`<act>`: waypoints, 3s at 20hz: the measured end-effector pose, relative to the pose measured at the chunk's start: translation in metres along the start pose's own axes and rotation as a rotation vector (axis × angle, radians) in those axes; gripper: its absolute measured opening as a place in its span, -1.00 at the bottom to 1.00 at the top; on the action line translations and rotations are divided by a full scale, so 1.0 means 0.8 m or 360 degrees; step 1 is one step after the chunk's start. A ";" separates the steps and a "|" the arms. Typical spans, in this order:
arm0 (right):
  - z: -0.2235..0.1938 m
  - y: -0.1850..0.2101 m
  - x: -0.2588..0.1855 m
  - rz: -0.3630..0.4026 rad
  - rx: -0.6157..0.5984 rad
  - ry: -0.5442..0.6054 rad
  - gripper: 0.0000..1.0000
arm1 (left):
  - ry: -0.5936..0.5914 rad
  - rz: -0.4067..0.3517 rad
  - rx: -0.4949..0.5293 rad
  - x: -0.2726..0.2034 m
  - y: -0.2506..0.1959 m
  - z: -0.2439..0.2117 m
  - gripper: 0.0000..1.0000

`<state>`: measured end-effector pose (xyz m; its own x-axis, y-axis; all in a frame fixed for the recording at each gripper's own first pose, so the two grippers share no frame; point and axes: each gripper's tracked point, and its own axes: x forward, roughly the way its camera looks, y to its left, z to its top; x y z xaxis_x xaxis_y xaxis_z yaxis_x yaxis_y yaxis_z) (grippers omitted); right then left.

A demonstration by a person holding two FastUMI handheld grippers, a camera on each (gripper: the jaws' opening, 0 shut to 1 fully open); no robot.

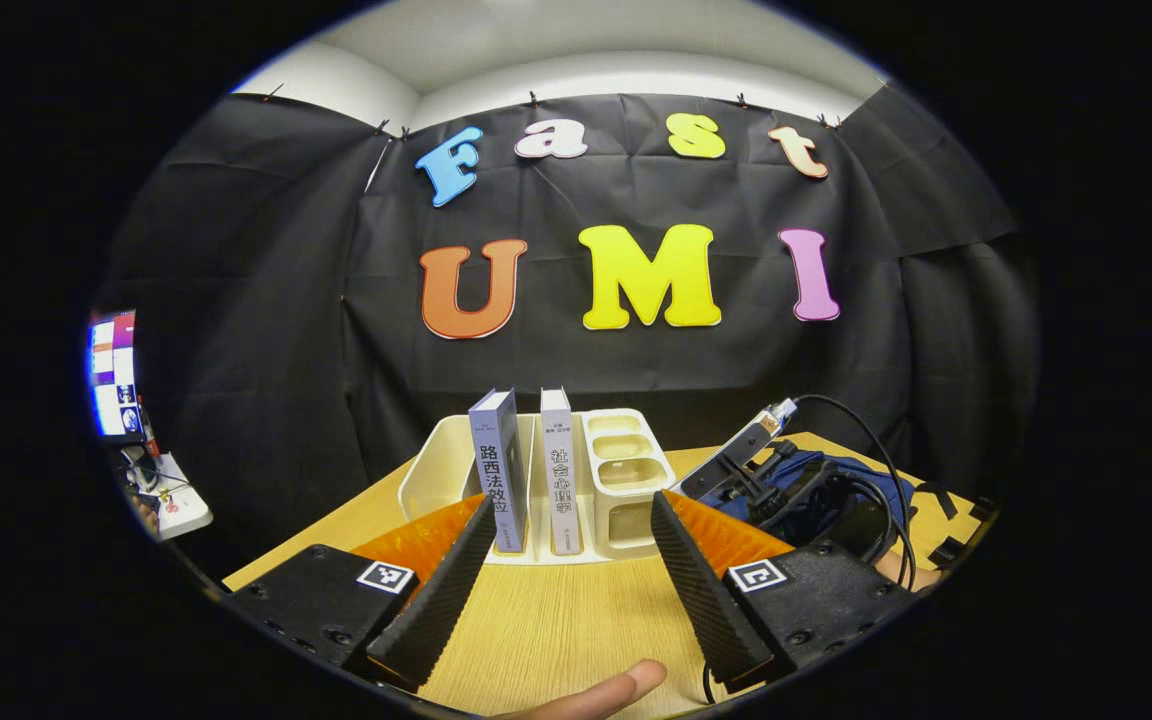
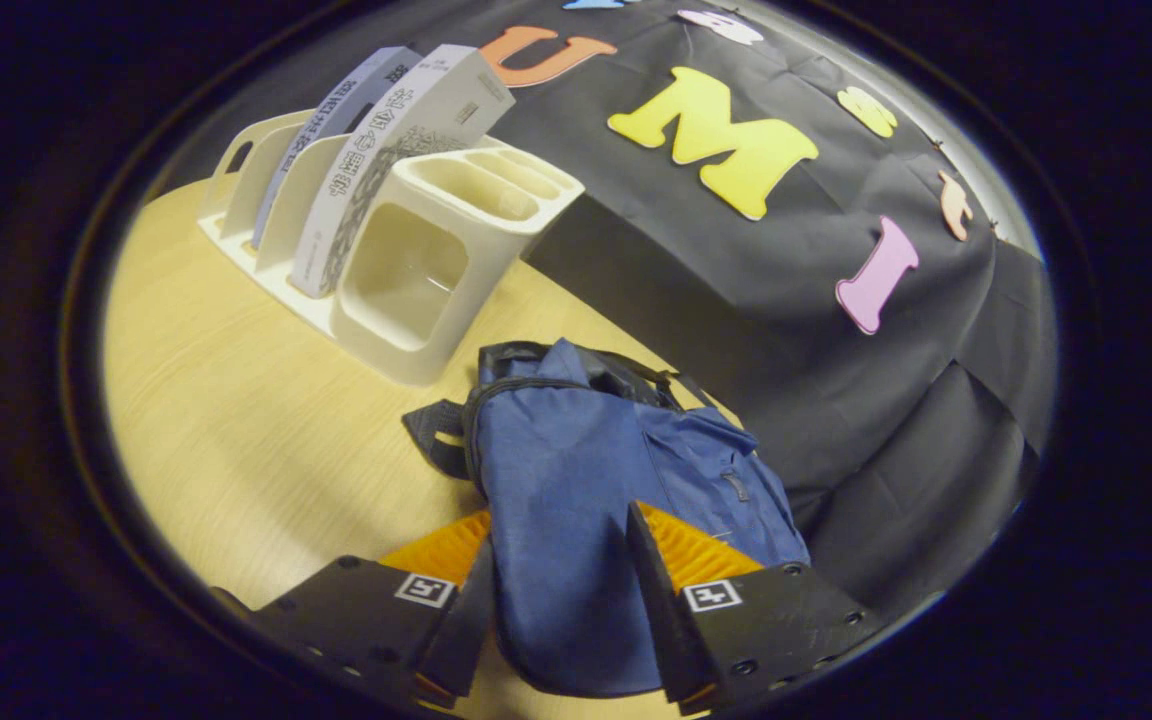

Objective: Open the schoolbag, grab two books from the bookshelf and put them into the schoolbag.

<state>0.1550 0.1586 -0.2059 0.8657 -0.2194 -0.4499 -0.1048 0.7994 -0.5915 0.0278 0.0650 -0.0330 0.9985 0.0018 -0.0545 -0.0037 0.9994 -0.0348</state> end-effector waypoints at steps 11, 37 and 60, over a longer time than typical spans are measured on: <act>0.011 -0.004 0.031 0.0246 -0.0006 0.0001 -0.76 | 0.0080 0.0088 0.0001 0.025 0.011 -0.023 0.97; 0.091 -0.259 0.002 0.0415 0.0255 -0.0279 -0.85 | 0.0207 0.0193 0.0047 0.162 0.029 0.037 0.98; 0.046 -0.328 -0.005 0.0420 0.0439 -0.0352 -0.85 | 0.1025 0.0075 0.0127 0.364 0.050 0.005 0.87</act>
<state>0.1968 -0.0300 -0.0243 0.9139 0.1133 -0.3898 -0.2276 0.9381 -0.2611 0.3184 0.1056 -0.0464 0.7650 0.0493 -0.6422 -0.0180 0.9983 0.0552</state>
